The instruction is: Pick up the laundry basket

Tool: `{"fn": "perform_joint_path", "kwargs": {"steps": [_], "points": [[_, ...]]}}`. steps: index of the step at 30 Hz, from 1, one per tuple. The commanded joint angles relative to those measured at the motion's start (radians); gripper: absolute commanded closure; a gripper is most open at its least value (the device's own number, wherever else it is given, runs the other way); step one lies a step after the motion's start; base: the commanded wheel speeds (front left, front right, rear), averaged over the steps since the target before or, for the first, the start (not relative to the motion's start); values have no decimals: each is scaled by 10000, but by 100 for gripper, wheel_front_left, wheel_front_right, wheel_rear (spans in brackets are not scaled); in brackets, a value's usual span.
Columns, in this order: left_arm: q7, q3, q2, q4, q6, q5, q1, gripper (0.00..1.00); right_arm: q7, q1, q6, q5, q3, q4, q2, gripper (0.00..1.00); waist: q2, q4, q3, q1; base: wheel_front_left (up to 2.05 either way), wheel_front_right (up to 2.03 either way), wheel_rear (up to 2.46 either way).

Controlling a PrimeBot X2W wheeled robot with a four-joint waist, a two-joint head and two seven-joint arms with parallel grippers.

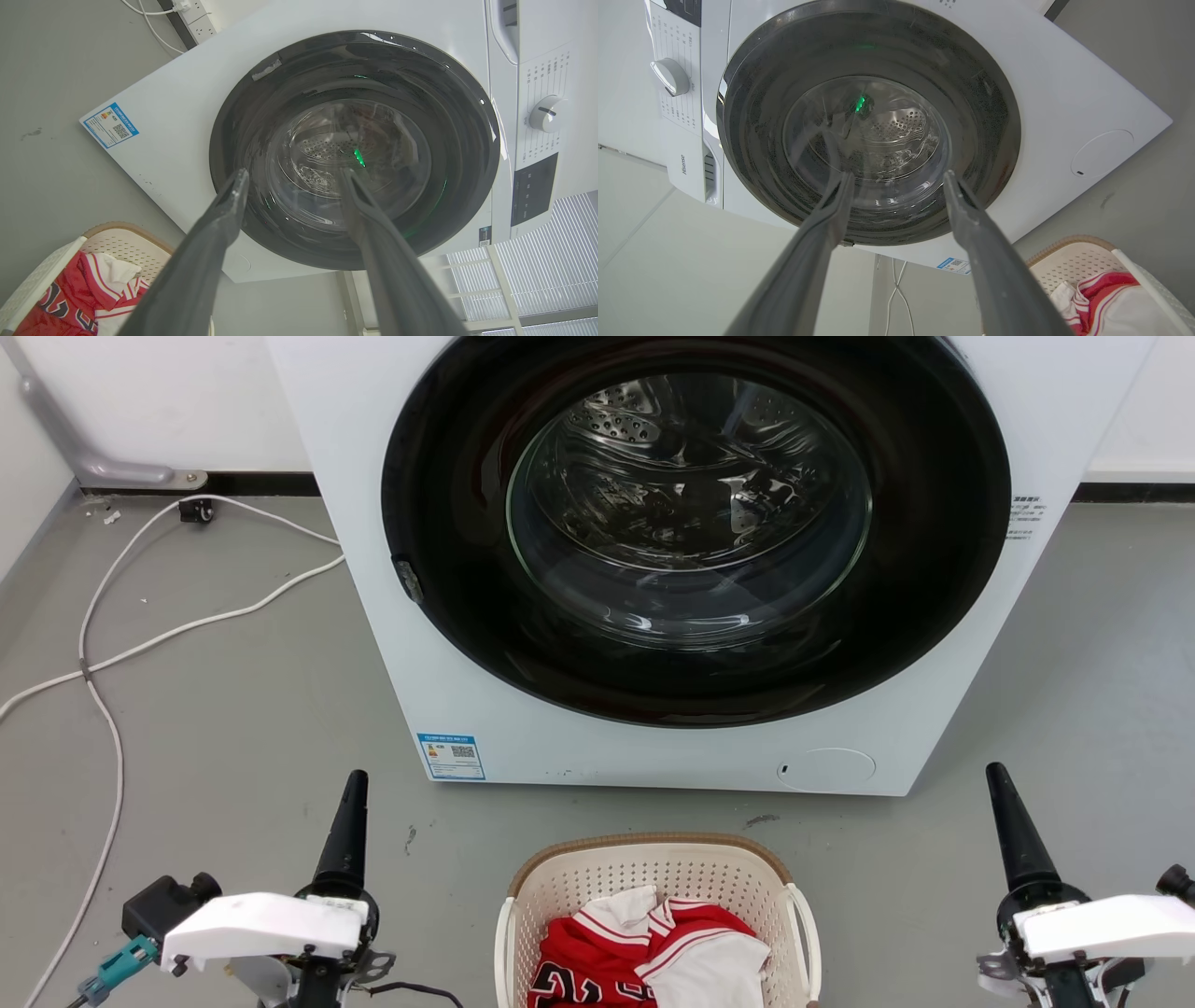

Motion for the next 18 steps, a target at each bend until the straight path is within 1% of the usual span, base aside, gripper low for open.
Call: {"fn": "perform_joint_path", "kwargs": {"steps": [1, 8, 18], "points": [[-117, -100, 33, -249, 97, 497, -68, 0, -107, -22, 2, -571, 56, -264, -32, 0, 0, -1, 3, 0, 0, 0, 0], [-393, -455, 35, -373, 379, 1913, -18, 0, -388, 122, 2, -2191, 166, -482, -32, 0, 0, 3, 15, 0, 0, 0, 0], [-755, -811, 38, -524, 673, 3595, 47, 0, -749, 298, 2, -4073, 283, -788, -33, 0, 0, 18, 31, 0, 0, 0, 0]]}}
